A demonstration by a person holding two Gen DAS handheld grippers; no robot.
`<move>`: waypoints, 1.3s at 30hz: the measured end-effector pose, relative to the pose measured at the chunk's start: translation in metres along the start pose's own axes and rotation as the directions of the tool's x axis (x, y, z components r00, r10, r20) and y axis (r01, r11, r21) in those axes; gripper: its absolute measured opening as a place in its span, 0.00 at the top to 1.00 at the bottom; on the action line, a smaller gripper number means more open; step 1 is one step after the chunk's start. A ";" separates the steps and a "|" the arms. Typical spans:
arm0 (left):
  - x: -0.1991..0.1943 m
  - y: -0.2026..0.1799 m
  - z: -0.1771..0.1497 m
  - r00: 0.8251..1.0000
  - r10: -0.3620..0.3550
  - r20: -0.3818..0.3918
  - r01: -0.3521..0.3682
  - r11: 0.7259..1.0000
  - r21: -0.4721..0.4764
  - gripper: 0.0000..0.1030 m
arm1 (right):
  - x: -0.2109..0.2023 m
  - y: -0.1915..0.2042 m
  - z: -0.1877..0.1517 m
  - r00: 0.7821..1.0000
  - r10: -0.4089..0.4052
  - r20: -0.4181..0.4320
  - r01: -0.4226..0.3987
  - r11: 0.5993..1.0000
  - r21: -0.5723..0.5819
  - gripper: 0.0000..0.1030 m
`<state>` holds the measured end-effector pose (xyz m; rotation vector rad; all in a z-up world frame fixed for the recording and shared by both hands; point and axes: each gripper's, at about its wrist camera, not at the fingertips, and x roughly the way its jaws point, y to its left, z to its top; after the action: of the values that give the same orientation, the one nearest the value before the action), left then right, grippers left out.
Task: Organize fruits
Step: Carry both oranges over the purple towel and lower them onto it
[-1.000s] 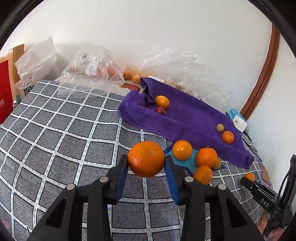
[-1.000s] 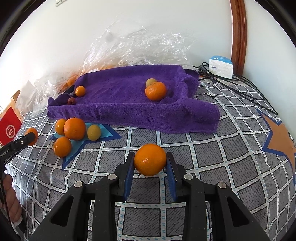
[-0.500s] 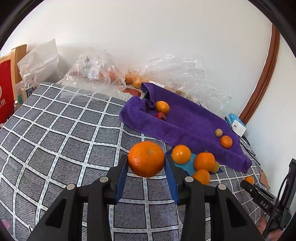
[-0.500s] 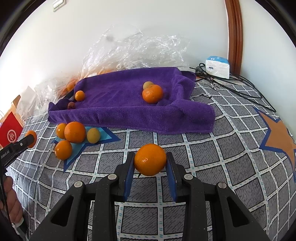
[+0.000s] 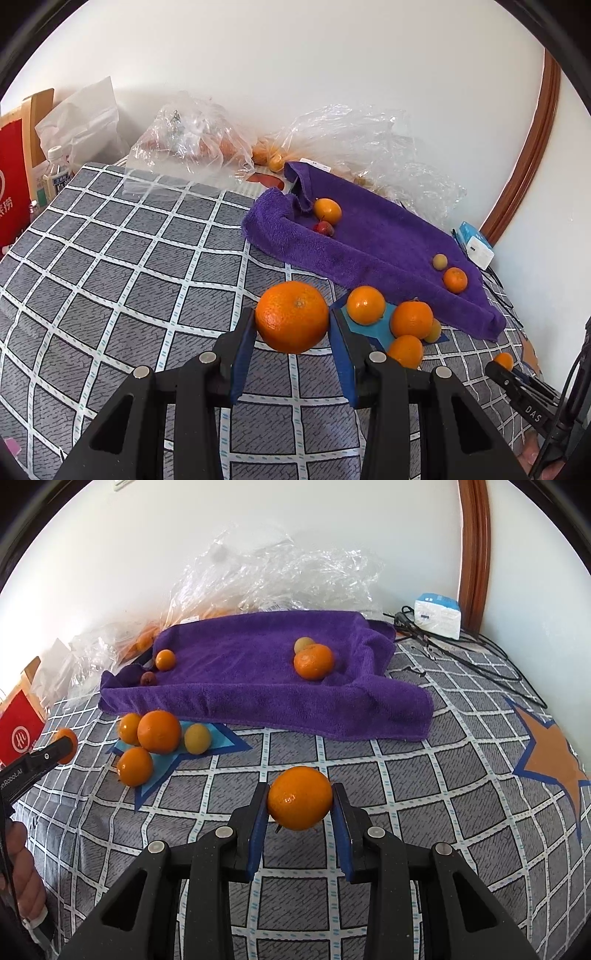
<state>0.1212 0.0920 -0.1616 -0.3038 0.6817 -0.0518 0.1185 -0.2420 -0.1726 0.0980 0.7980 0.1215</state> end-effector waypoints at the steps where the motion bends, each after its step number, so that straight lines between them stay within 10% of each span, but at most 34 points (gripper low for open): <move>1: -0.001 0.000 0.001 1.000 0.007 0.002 -0.007 1.000 0.004 0.64 | -0.001 0.001 0.002 1.000 0.002 0.002 -0.002 1.000 0.001 0.68; 27: 0.030 -0.049 0.104 0.999 -0.040 -0.022 0.041 0.997 0.069 0.64 | 0.021 -0.002 0.108 0.997 -0.016 0.082 0.015 1.000 0.003 0.68; 39: 0.085 -0.065 0.105 0.996 -0.028 -0.083 0.034 0.996 0.082 0.63 | 0.078 0.011 0.098 0.998 -0.008 -0.069 0.005 0.999 -0.043 0.68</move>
<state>0.2560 0.0448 -0.1178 -0.2325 0.7543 -0.1228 0.2420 -0.2241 -0.1584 0.0512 0.8648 0.1366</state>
